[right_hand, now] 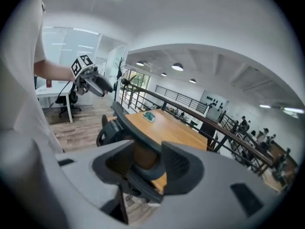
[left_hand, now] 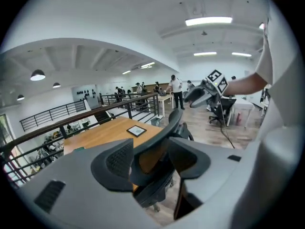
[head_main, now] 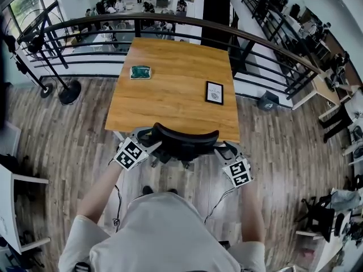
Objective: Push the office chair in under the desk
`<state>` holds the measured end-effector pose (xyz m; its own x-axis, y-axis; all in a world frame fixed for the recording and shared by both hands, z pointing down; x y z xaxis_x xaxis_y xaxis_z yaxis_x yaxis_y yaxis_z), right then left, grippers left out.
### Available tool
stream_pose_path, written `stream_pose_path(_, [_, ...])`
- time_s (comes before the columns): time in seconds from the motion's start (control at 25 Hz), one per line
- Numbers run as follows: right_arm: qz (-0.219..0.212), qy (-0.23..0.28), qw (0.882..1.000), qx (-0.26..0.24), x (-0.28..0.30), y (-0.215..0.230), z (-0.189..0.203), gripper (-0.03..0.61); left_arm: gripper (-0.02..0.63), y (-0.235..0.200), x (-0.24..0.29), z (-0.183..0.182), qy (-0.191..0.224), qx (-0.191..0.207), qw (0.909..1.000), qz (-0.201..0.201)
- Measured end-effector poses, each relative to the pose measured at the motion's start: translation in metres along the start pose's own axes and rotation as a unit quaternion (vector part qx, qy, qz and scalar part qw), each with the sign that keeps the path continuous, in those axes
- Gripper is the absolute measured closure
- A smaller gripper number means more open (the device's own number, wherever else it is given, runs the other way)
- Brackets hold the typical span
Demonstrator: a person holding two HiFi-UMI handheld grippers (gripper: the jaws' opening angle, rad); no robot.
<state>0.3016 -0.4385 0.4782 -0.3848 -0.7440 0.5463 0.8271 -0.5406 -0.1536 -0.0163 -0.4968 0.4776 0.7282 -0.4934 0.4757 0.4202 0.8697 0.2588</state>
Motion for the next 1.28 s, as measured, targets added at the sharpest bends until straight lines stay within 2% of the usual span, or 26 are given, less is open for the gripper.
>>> stream_pose_path(0.2, [0.019,0.061,0.996,0.061,-0.019,-0.003,-0.029,0.404,0.42,-0.014,-0.02,-0.025,0.056,-0.037,0.9967,-0.046])
stream_pose_path(0.28, [0.025,0.086,0.993,0.08,-0.025,-0.006,-0.041,0.428,0.438,-0.019,-0.029,-0.033,0.071,-0.045,0.9945,-0.063])
stream_pose_path(0.44, [0.041,0.112,0.989,0.087,-0.03,-0.01,-0.053,0.46,0.492,-0.026,-0.038,-0.04,0.092,-0.061,0.9906,-0.081])
stream_pose_path(0.56, [0.052,0.129,0.985,0.099,-0.033,-0.008,-0.058,0.517,0.525,-0.028,-0.04,-0.042,0.098,-0.061,0.989,-0.093])
stream_pose_path(0.76, [0.07,0.154,0.978,0.125,-0.035,-0.007,-0.062,0.573,0.598,-0.034,-0.044,-0.039,0.108,-0.081,0.9844,-0.113])
stream_pose_path(0.84, [0.073,0.158,0.976,0.131,-0.035,-0.007,-0.062,0.575,0.618,-0.035,-0.046,-0.038,0.112,-0.086,0.9832,-0.116])
stream_pose_path(1.28, [0.073,0.163,0.976,0.128,-0.034,-0.01,-0.065,0.577,0.62,-0.035,-0.043,-0.036,0.111,-0.085,0.9841,-0.109])
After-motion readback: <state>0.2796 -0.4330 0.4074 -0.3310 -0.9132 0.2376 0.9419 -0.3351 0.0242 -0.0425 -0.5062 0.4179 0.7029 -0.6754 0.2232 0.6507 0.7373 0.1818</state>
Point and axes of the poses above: the fingertips, and each gripper's own axes: x forward along the fingers, y to its right, z out of its underside, the point moved 6 cm from there along -x, backward along the fingers, and after that the axes turned 10 degrees about x, right-handed, at the moved point
